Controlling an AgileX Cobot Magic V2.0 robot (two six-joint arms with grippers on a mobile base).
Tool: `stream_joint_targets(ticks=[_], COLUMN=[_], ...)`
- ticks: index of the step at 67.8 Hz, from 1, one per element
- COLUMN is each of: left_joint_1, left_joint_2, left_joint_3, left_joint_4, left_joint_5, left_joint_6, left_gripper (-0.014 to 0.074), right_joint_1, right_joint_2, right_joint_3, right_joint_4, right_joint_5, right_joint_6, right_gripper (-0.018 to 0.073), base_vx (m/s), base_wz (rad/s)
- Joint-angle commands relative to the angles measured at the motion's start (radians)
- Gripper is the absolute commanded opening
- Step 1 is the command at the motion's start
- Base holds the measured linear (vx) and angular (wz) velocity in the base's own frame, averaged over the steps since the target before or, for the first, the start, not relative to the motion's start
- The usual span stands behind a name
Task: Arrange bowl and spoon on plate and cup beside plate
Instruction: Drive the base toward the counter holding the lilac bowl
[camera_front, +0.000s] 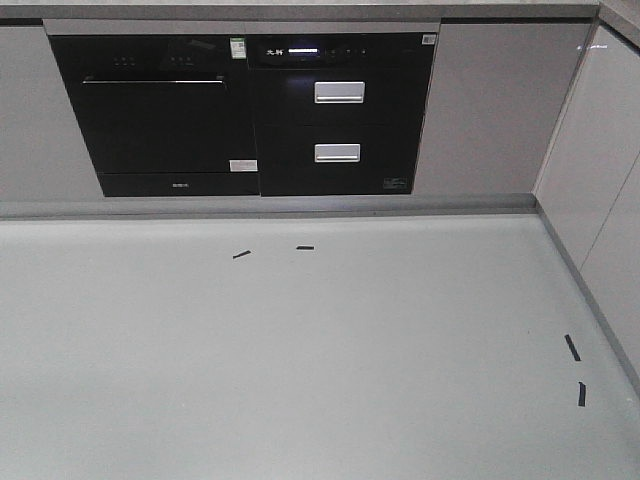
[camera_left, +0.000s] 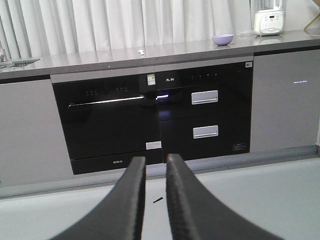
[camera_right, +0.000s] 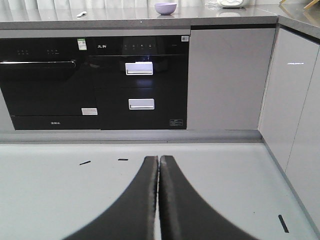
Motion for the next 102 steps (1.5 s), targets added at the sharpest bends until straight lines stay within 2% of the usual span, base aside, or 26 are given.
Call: stream_joint_targets(ticks=[1,102], left_joint_1=[-0.001,-0.001], left_joint_2=[-0.015,-0.015], left_joint_3=[-0.008,-0.008], left_joint_4=[-0.002,-0.002], left_joint_5=[-0.069,-0.069], left_joint_6=[-0.006,-0.006], left_gripper=[0.0111,0.0111], right_joint_1=[-0.005,-0.005], right_joint_2=[-0.010,-0.010], right_joint_3=[0.004,0.004], right_joint_4=[-0.003,-0.003], right_joint_5=[-0.072,-0.073], right_joint_6=[-0.009,-0.009], right_gripper=[-0.0003,-0.0003], base_vx=[0.00,0.04], base_wz=[0.00,-0.01])
